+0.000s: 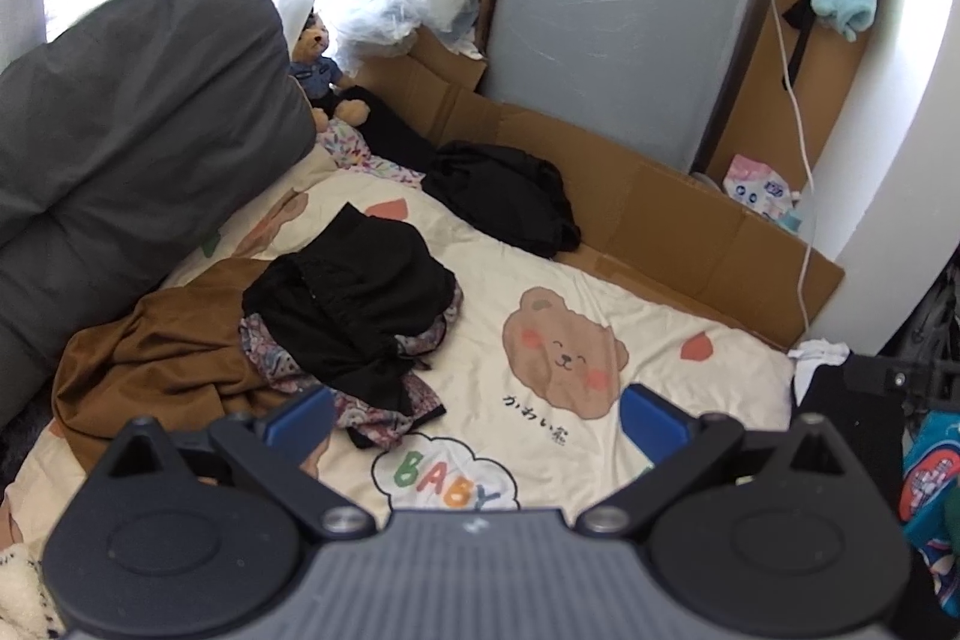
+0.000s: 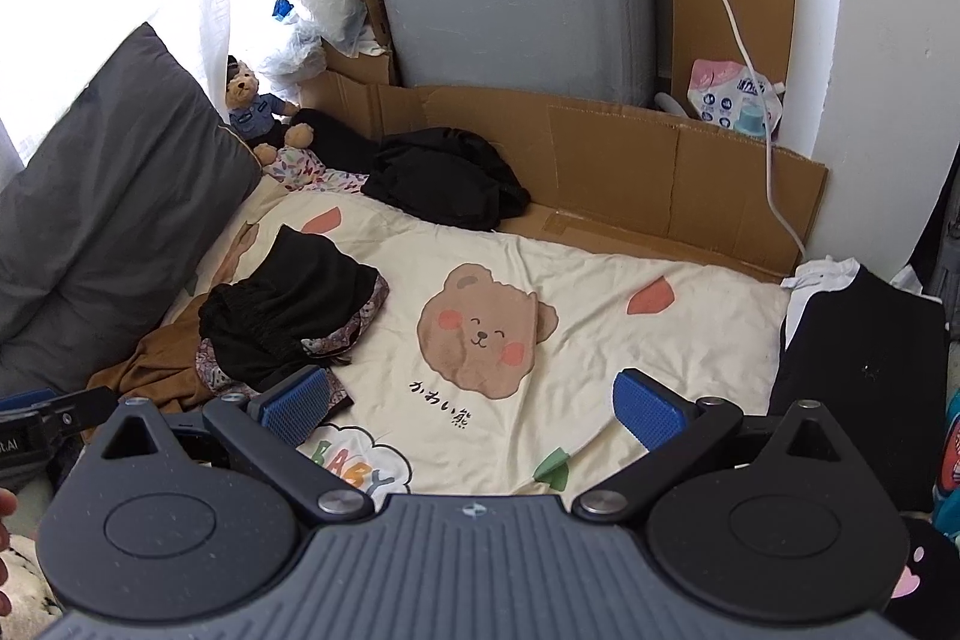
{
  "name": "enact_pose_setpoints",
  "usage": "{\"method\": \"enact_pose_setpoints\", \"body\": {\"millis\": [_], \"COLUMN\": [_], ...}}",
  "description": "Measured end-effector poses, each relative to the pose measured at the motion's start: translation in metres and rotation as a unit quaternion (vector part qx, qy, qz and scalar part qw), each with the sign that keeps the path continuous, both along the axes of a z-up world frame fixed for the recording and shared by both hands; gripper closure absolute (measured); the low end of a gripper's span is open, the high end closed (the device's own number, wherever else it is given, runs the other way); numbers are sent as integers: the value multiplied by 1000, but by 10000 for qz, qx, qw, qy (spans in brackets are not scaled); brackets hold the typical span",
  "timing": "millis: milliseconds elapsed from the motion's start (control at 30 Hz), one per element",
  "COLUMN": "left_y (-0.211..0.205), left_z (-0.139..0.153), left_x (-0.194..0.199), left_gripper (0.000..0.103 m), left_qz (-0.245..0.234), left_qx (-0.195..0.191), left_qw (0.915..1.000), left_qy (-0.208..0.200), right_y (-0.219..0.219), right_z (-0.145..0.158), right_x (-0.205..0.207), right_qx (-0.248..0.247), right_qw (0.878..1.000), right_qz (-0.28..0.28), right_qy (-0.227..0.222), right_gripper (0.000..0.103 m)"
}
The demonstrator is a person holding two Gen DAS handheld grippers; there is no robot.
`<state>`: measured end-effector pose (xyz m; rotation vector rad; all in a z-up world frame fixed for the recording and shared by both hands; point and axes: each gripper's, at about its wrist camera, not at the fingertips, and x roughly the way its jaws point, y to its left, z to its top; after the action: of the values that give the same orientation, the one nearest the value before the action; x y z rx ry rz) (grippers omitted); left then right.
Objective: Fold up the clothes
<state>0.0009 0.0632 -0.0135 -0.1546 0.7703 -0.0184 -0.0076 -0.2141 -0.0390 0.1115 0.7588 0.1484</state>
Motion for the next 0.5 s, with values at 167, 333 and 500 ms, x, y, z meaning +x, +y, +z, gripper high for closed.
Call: {"method": "enact_pose_setpoints", "body": {"millis": [167,333,500], "left_y": [-1,-4,-3], "left_z": [1,-1,-2], "left_x": [-1,2,11], "left_gripper": [0,0,0], "left_qz": [-63,-35,-130], "left_qx": [-56,32,8], "left_qw": [9999,9999,9999], "left_qy": [-101,-125,-76], "right_y": [6,19,30], "right_z": [2,-1,-3], "right_x": [0,6,9], "right_qx": [-89,-313,-522], "right_qw": [9999,9990,9975], "right_qz": [113,310,448], "right_qy": [4,-50,-186], "right_gripper": [0,0,0]}}
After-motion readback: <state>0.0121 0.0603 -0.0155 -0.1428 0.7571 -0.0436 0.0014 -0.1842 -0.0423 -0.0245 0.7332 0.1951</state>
